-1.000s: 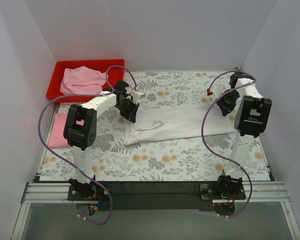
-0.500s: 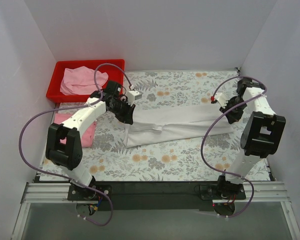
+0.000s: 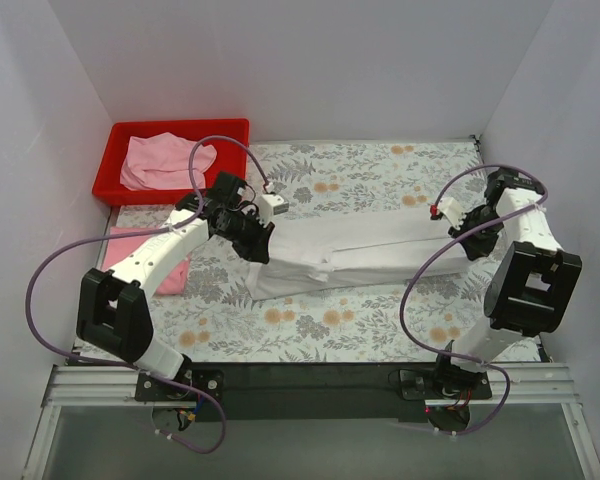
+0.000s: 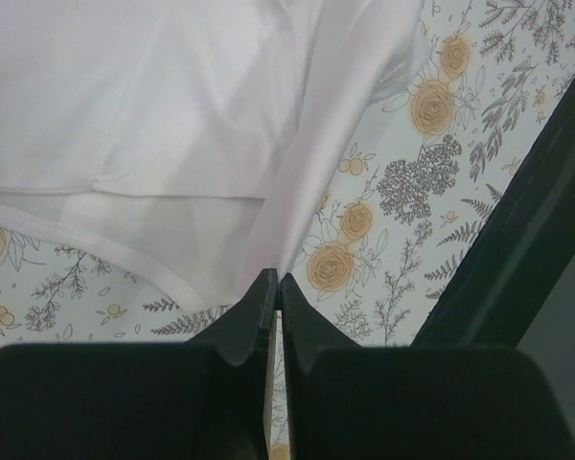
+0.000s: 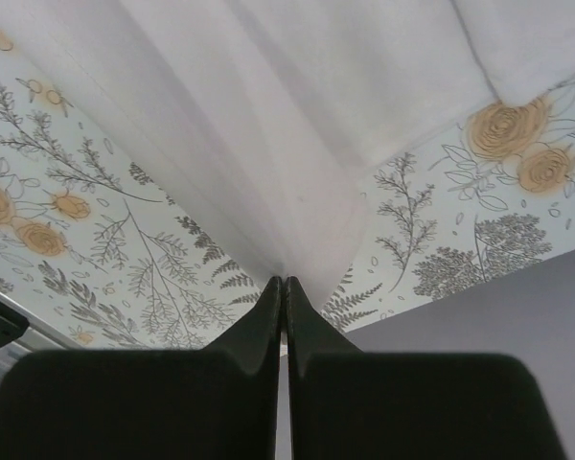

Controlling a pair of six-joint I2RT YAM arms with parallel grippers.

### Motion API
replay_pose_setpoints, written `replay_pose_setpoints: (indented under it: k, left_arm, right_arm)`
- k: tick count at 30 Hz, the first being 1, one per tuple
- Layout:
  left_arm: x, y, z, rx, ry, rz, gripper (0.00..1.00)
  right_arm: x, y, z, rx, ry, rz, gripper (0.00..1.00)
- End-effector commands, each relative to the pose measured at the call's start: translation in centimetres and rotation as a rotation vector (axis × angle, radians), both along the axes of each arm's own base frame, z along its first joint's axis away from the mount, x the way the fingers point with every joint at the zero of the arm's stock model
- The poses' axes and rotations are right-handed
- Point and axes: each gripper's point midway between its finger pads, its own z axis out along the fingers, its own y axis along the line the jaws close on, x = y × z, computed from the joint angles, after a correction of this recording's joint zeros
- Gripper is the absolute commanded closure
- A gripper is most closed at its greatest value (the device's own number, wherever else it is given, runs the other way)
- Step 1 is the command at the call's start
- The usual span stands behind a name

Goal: Fold and stack the t-shirts
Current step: Fold the tshirt

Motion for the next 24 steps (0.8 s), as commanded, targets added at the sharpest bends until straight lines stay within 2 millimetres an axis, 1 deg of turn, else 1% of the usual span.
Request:
replay_pose_setpoints:
  k: [1,3,4,6,7,8,9,11,12,14,20,24]
  left_arm:
    - [2.0,-0.9,0.8,-0.011,-0.039,0.011,1.00]
    - [3.1,-1.0,0.8,0.000,-0.061,0.019,1.00]
    - [3.4,-1.1,0.1,0.013,-0.047,0.018,1.00]
    - [4.4,-1.1,-0.2,0.031,-0.065,0.028,1.00]
    - [4.8,-1.2,-0.3,0.032,-0.075,0.023,1.00]
    - [5.1,-1.1,-0.8,0.047,-0.069,0.027,1.00]
    - [5.7,-1.2,-0.7,0.047,-0.083,0.029,1.00]
    - [6.1,-1.3,-1.2,0.059,-0.086,0.025,1.00]
    - [6.7,-1.2,-1.2,0.068,-0.100,0.032,1.00]
    - [7.2,-1.2,-1.8,0.079,-0.097,0.034,1.00]
    - [8.4,-0.9,-2.3,0.109,-0.108,0.048,1.00]
    - [8.6,-0.5,-2.8,0.122,-0.105,0.054,1.00]
  right_arm:
    - [2.2,-1.7,0.9,-0.024,-0.039,0.003,0.99]
    - [2.6,-2.1,0.6,-0.025,-0.034,-0.004,0.99]
    - [2.8,-2.0,0.1,-0.018,-0.020,-0.003,0.99]
    - [3.1,-2.0,-0.3,-0.006,-0.014,-0.004,0.99]
    - [3.3,-1.9,-0.7,0.004,-0.002,-0.008,0.99]
    - [3.5,-1.9,-0.9,0.009,0.002,-0.018,0.99]
    - [4.0,-2.0,-0.7,0.008,-0.006,-0.022,0.99]
    - [4.5,-2.0,-1.2,0.017,0.002,-0.025,0.99]
    - [5.0,-2.1,-1.0,0.016,-0.009,-0.028,0.99]
    - [5.4,-2.1,-1.4,0.023,-0.001,-0.032,0.99]
    - [7.0,-2.5,-1.7,0.022,-0.007,-0.034,0.99]
    - [7.6,-2.3,-2.2,0.026,0.002,-0.034,0.99]
